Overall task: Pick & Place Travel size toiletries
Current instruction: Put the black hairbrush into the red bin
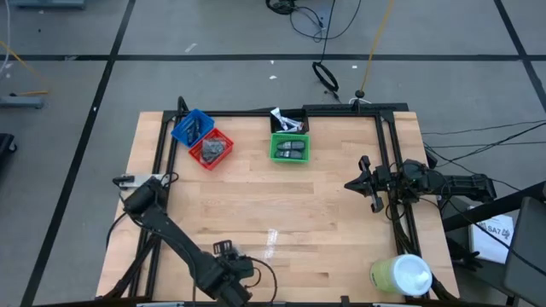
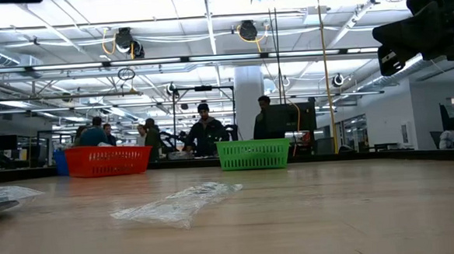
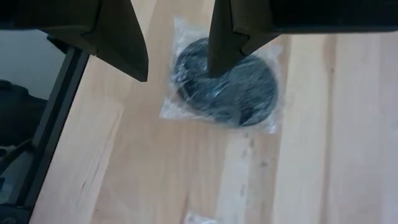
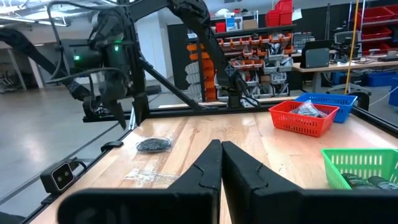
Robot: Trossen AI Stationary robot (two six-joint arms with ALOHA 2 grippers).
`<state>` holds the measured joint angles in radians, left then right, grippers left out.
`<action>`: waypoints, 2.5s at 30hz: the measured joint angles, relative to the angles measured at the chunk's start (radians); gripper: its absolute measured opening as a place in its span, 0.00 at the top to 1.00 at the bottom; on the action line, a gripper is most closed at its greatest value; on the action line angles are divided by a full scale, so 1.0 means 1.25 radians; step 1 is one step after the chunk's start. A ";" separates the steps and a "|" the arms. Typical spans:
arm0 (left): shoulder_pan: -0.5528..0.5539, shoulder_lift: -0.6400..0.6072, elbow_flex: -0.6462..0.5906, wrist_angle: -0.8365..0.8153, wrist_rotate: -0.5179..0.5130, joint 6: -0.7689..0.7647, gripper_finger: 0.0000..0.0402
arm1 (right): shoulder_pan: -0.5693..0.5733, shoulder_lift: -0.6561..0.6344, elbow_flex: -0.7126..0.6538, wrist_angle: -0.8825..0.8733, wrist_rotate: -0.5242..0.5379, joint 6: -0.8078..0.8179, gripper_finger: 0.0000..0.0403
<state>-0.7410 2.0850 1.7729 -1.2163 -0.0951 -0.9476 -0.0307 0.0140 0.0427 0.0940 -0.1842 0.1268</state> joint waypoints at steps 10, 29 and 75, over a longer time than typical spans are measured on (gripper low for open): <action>0.002 0.014 0.000 0.013 -0.020 -0.108 0.60 | 0.000 0.000 0.000 0.000 0.000 0.000 1.00; -0.014 0.020 -0.171 0.169 0.012 -0.119 0.60 | 0.000 0.000 0.000 0.000 0.000 0.000 1.00; 0.074 -0.291 -0.218 0.019 -0.422 -0.111 1.00 | 0.000 0.000 0.000 0.000 0.000 0.000 1.00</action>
<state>-0.6479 1.7215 1.5009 -1.1926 -0.6232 -1.0867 -0.0308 0.0139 0.0425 0.0939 -0.1843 0.1266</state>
